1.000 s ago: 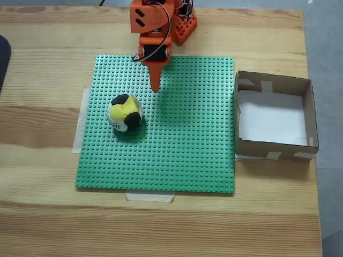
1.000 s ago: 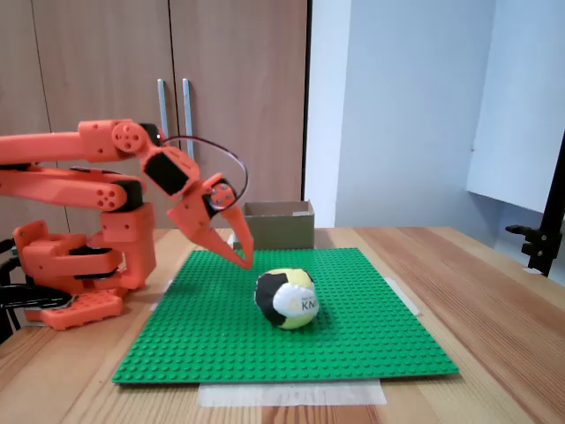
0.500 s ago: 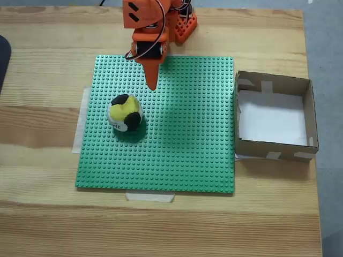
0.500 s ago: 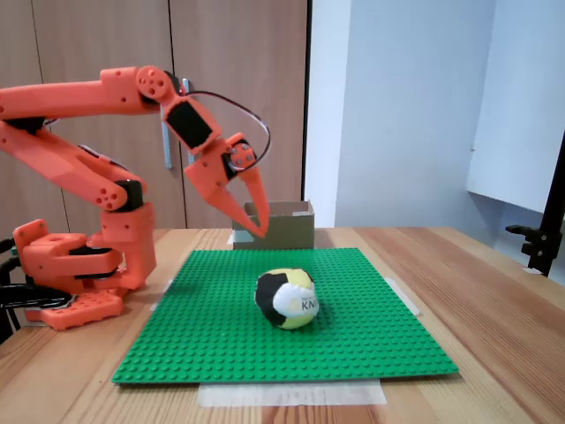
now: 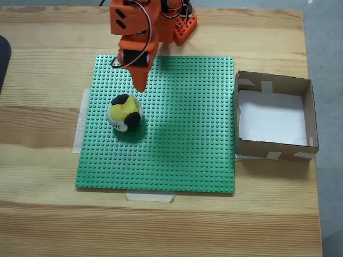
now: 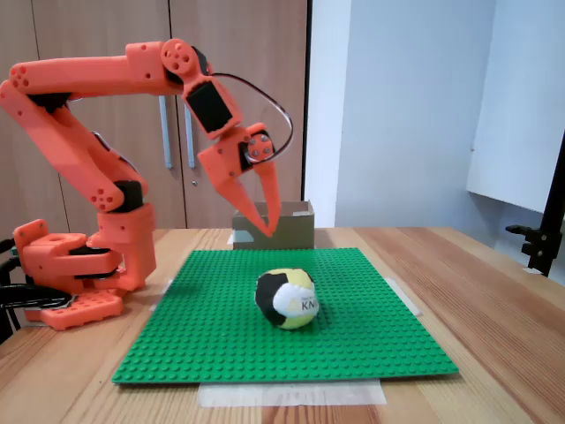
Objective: Pick the ball and put it in the box.
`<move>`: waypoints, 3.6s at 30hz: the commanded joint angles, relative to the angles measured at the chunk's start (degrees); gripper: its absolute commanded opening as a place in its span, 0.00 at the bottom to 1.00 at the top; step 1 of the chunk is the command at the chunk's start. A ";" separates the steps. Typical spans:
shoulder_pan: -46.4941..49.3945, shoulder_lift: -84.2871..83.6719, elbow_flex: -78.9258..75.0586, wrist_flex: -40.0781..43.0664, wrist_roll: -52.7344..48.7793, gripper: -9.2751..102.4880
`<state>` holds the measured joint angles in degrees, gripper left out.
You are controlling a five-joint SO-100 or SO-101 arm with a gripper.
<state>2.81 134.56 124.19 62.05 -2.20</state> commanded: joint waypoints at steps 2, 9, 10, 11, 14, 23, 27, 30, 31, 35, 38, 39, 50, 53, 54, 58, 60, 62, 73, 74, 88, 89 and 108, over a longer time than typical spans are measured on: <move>1.49 -1.05 -3.69 0.70 -0.79 0.08; 3.08 -1.58 -4.04 0.62 -0.62 0.08; 3.43 -1.76 -4.04 0.62 -0.62 0.08; 3.87 -1.93 -4.04 0.62 -0.62 0.08; 4.92 -2.46 -4.13 0.26 -0.88 0.08; 6.24 -8.00 -8.44 2.20 -0.62 0.09; 6.77 -10.72 -10.37 2.02 -0.26 0.09; 6.94 -12.39 -11.16 1.93 -0.35 0.09; 7.03 -13.01 -11.43 1.93 -0.35 0.09; 7.38 -15.64 -12.39 1.93 -0.35 0.10; 7.91 -16.70 -12.39 0.97 -0.44 0.10; 8.09 -16.79 -12.13 0.44 -0.62 0.10; 9.84 -17.14 -6.50 -4.66 -2.37 0.10; 10.37 -17.14 -4.75 -5.80 -2.99 0.10; 10.55 -17.14 -4.31 -6.06 -3.16 0.10; 11.16 -17.14 -2.64 -7.29 -3.69 0.10; 11.43 -17.05 -2.20 -7.73 -4.04 0.10; 11.78 -17.05 -2.02 -8.17 -4.31 0.11; 12.48 -16.88 -0.97 -7.12 -4.48 0.31; 12.48 -16.88 -0.79 -6.94 -4.57 0.34; 11.25 -16.61 2.20 -5.54 -8.35 0.33; 11.25 -16.52 2.55 -5.63 -8.61 0.33; 10.72 -16.08 8.35 -10.46 -12.83 0.31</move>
<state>13.97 117.42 132.10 52.56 -14.24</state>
